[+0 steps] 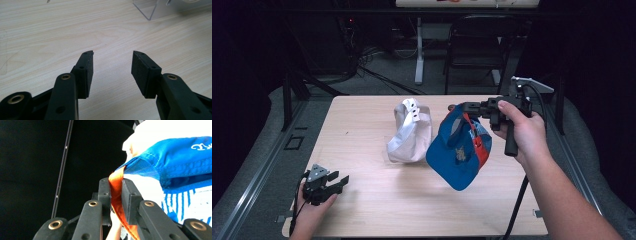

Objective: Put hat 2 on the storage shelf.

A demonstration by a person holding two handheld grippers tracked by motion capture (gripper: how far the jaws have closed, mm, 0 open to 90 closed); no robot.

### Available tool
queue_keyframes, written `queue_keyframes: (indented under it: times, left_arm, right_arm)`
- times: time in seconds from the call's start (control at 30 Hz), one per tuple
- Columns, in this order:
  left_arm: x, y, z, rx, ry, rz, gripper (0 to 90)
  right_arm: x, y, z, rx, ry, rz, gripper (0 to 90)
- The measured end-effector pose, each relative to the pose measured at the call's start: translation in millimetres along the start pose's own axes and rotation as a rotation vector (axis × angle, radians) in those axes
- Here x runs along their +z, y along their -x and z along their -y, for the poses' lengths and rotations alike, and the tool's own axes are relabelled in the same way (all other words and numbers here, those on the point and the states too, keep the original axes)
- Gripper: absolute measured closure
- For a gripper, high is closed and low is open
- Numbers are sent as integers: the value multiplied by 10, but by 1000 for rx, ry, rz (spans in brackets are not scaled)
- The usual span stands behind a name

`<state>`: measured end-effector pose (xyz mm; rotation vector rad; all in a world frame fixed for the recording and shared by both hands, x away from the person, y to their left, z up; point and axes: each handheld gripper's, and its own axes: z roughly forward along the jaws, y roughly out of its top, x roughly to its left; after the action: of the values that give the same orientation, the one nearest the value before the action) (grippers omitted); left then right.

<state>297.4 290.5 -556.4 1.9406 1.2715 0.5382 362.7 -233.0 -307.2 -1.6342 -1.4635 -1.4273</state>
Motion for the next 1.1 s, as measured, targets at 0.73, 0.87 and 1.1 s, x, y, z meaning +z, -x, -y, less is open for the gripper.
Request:
queue_keyframes:
  times: [0.73, 0.87, 1.1]
  left_arm:
    - [-199, 1180, -668, 244, 171, 246, 535]
    - [-179, 1584, -842, 325, 204, 308, 525]
    - [40, 2101, -1047, 419, 205, 358, 499]
  right_arm:
    - [-38, 20, -188, 38, 102, -10, 787]
    - [-19, 21, -191, 29, 97, -15, 787]
    - [1, 23, -198, 31, 107, -16, 787]
